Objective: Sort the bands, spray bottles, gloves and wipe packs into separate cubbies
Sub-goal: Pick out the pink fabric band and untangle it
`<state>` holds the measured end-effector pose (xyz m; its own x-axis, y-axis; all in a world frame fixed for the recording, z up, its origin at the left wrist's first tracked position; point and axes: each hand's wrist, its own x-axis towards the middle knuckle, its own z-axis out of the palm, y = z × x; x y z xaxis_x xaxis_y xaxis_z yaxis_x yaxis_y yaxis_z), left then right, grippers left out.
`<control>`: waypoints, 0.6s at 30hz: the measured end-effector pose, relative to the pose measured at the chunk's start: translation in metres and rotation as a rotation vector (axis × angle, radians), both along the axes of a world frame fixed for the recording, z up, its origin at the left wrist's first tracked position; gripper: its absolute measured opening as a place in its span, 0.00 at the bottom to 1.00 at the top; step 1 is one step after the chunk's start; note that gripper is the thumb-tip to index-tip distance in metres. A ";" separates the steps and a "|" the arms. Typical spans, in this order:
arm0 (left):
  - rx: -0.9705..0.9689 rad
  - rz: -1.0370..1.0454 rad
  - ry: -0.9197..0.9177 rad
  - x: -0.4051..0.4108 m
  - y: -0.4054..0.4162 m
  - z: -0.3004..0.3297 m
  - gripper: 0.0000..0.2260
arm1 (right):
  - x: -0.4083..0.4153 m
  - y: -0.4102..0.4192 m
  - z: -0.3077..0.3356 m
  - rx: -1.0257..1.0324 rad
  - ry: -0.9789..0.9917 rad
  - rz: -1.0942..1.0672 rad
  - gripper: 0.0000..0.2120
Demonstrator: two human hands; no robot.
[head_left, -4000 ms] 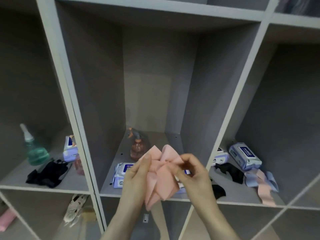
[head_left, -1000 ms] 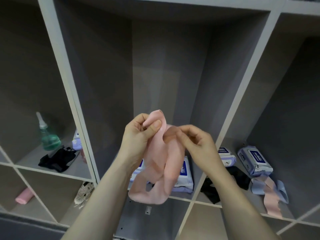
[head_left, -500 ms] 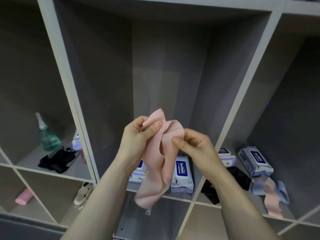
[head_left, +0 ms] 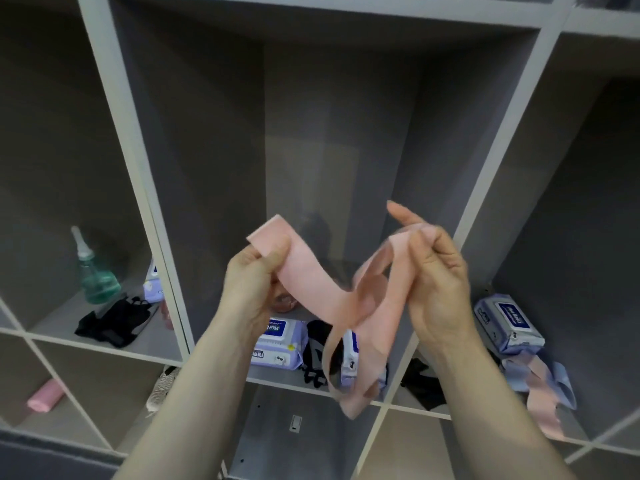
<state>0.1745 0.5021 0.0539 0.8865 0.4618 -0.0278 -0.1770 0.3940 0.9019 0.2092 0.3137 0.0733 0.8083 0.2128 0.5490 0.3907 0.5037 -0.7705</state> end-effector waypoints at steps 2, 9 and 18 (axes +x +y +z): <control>0.002 0.119 0.007 0.000 0.012 -0.001 0.03 | 0.012 -0.013 -0.001 0.111 0.073 -0.074 0.07; 0.180 0.426 -0.030 0.004 0.047 0.005 0.05 | 0.026 -0.043 -0.001 0.306 0.241 -0.214 0.06; 0.372 0.434 -0.133 -0.006 0.045 0.016 0.07 | 0.012 -0.028 0.003 0.004 0.200 -0.326 0.07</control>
<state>0.1681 0.5467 0.0695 0.5989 0.7409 0.3040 -0.3726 -0.0782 0.9247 0.2215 0.2860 0.0760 0.9244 -0.0746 0.3739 0.3730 0.3809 -0.8461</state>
